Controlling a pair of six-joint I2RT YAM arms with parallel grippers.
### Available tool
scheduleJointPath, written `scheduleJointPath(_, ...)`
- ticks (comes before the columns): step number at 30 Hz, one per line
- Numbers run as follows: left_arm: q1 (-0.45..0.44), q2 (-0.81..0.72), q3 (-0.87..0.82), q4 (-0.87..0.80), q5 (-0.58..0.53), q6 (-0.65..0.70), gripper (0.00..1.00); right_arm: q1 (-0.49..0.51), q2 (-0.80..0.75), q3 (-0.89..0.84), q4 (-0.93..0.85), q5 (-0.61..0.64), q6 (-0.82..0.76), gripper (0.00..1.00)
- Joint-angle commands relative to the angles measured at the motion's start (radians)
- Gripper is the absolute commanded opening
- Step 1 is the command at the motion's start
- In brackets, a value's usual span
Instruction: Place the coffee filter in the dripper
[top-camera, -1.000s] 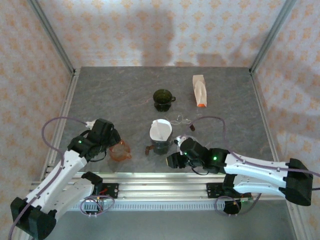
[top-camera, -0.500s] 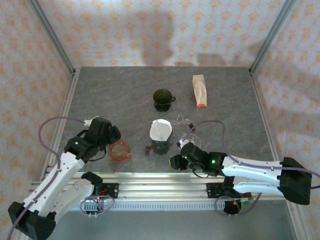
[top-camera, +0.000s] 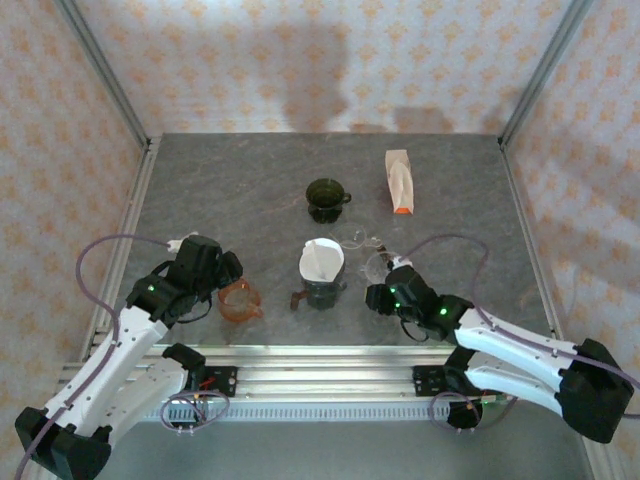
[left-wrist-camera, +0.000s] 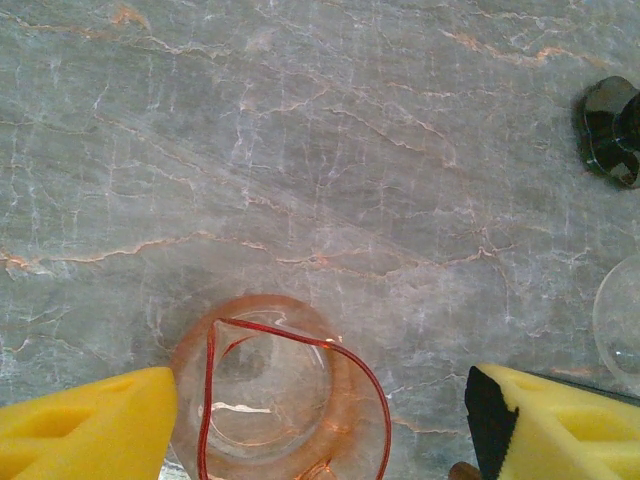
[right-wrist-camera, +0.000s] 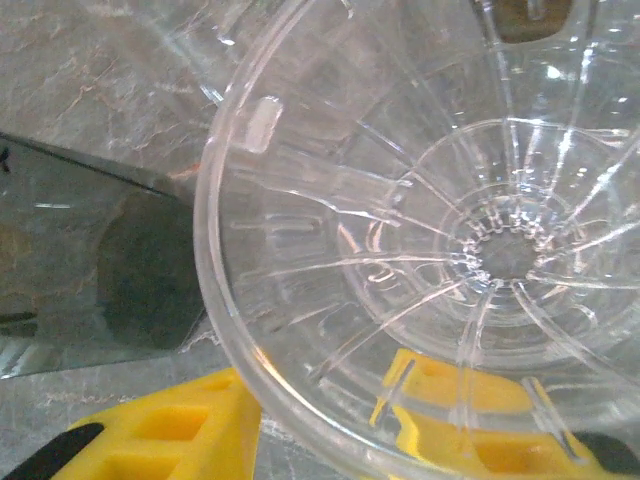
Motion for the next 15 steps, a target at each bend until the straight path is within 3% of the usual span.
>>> scheduleJointPath(1,-0.01,-0.011,-0.01,0.0,-0.008,-0.012,0.78,-0.006,-0.013,-0.015,0.039,-0.093,-0.027,0.39)
scheduleJointPath(8,-0.007,-0.007,-0.015,0.019,0.004,-0.008,0.8,0.125,-0.103,-0.075,0.061,-0.063,-0.008,0.47)
scheduleJointPath(15,-0.007,0.018,-0.017,0.049,0.028,-0.015,0.8,0.222,-0.046,-0.089,0.133,-0.034,0.008,0.47)
